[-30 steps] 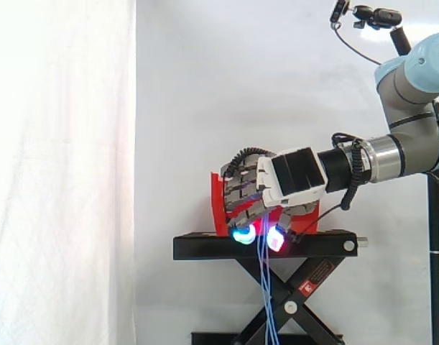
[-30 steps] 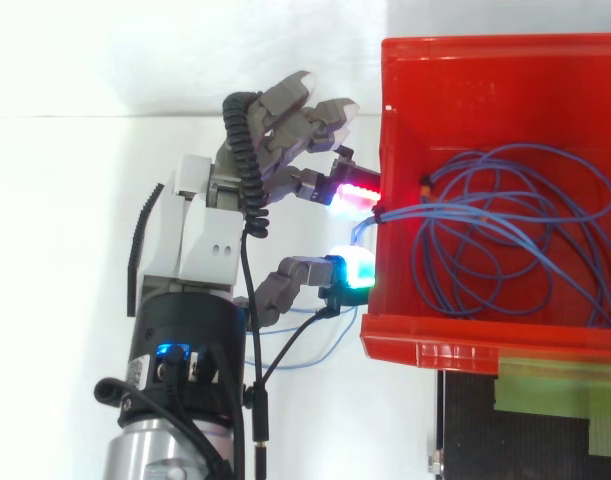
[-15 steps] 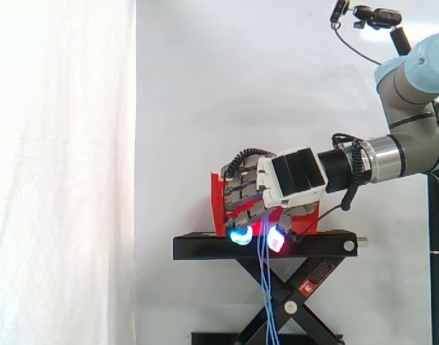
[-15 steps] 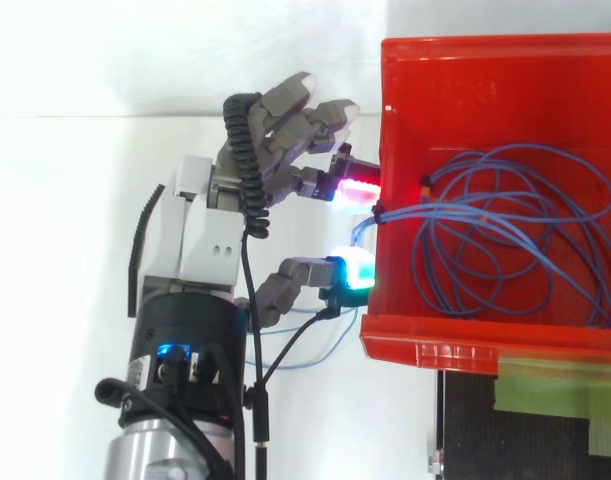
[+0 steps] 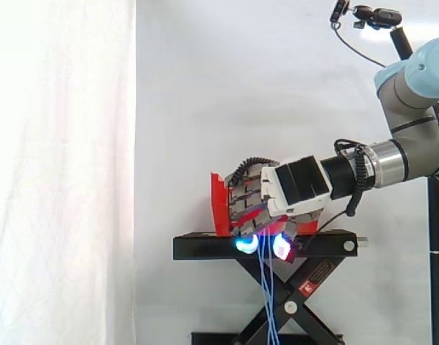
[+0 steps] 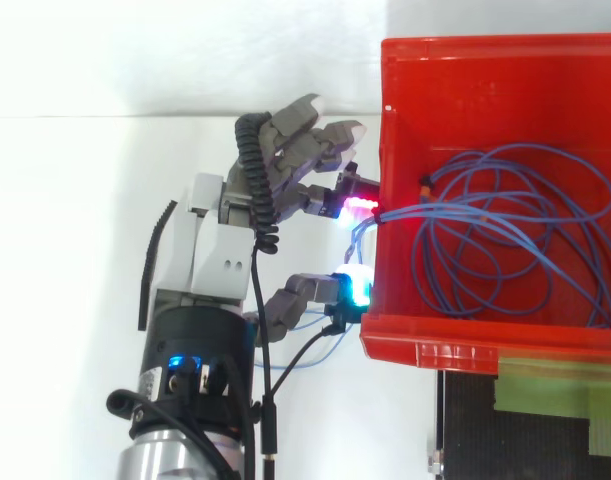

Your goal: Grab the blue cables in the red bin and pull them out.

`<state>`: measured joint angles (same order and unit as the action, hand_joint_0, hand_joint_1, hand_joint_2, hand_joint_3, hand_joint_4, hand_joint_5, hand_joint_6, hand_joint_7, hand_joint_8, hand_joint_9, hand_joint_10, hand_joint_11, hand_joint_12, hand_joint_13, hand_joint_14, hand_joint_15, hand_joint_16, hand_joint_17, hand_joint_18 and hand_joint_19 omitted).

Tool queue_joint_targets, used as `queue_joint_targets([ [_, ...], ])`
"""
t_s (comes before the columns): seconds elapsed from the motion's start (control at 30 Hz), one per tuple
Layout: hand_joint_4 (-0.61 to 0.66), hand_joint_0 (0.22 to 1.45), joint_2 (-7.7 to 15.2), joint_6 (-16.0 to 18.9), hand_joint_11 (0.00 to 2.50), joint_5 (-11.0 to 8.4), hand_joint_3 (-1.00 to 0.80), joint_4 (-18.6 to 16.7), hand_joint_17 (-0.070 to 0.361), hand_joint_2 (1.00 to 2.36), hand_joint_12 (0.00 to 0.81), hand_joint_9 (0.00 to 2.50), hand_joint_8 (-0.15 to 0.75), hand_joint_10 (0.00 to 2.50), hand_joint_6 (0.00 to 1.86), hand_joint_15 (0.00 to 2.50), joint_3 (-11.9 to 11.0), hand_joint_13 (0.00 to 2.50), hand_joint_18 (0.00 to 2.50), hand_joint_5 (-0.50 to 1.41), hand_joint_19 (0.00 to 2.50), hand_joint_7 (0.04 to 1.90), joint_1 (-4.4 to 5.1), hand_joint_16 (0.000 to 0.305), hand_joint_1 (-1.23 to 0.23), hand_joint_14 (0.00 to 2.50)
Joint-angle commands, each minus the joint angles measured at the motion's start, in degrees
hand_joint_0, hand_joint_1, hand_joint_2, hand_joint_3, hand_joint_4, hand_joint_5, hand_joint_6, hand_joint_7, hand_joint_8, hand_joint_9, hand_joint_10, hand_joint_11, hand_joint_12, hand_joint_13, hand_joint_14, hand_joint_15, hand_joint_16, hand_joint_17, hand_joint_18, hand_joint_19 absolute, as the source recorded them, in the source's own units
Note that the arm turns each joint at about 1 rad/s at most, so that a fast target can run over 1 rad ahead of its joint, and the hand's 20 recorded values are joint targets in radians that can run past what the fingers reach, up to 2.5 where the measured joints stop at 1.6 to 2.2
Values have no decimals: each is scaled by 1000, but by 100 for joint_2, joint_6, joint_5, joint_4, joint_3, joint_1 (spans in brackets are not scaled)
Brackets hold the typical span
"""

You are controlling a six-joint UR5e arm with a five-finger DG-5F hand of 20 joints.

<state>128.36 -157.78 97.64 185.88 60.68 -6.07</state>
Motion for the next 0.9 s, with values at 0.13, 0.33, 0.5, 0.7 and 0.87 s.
queue_joint_targets([
  [0.13,111,736,-4,-2,594,0,-1000,-8,126,1000,393,726,274,18,4,335,40,653,488,855,387,786,0,56,-999,13],
  [0.33,128,725,-4,-2,598,0,-1000,-8,127,1000,396,735,276,21,5,334,40,656,490,868,386,781,0,56,-995,13],
  [0.5,131,726,-4,-2,598,0,-1000,-60,127,1000,394,736,276,19,5,334,40,655,489,868,385,769,-9,56,-995,14],
  [0.7,133,729,-4,-248,598,0,-1000,-60,127,1000,394,738,276,18,6,334,40,655,488,867,387,768,0,56,-994,14],
  [0.87,139,730,-4,-284,609,0,-1000,-60,126,1000,396,747,275,19,4,334,40,657,493,902,387,810,0,56,-995,13],
])
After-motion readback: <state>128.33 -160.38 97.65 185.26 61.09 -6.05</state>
